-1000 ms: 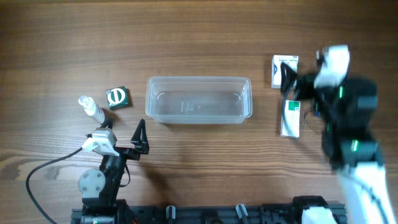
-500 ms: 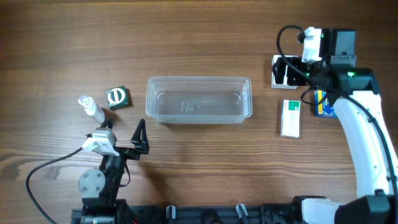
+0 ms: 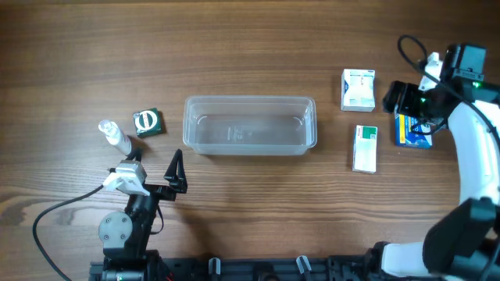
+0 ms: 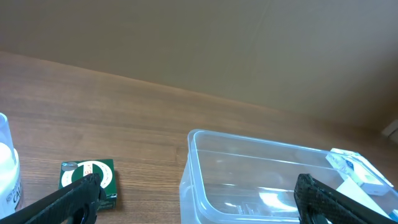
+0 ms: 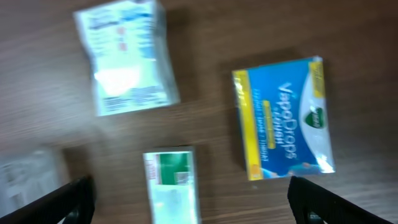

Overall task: Pack container
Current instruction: 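Reach the right gripper to the blue Vapo lozenge box and grasp it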

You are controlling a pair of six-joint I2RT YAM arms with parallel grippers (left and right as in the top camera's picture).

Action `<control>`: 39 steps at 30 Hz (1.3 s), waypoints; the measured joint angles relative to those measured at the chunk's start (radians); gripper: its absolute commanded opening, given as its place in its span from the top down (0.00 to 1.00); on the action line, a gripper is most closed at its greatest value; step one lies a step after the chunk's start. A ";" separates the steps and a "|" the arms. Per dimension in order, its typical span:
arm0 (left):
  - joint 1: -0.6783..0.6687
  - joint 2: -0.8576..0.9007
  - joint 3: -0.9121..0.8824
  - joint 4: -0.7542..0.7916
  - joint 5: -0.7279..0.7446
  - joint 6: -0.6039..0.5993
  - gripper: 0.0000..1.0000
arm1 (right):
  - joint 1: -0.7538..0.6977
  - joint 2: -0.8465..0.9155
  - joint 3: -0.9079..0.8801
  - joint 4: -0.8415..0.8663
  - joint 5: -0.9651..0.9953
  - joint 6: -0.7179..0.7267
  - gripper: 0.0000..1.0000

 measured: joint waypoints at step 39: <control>0.000 0.000 0.000 0.000 0.000 0.000 0.00 | -0.124 0.349 0.000 0.237 0.107 -0.110 0.00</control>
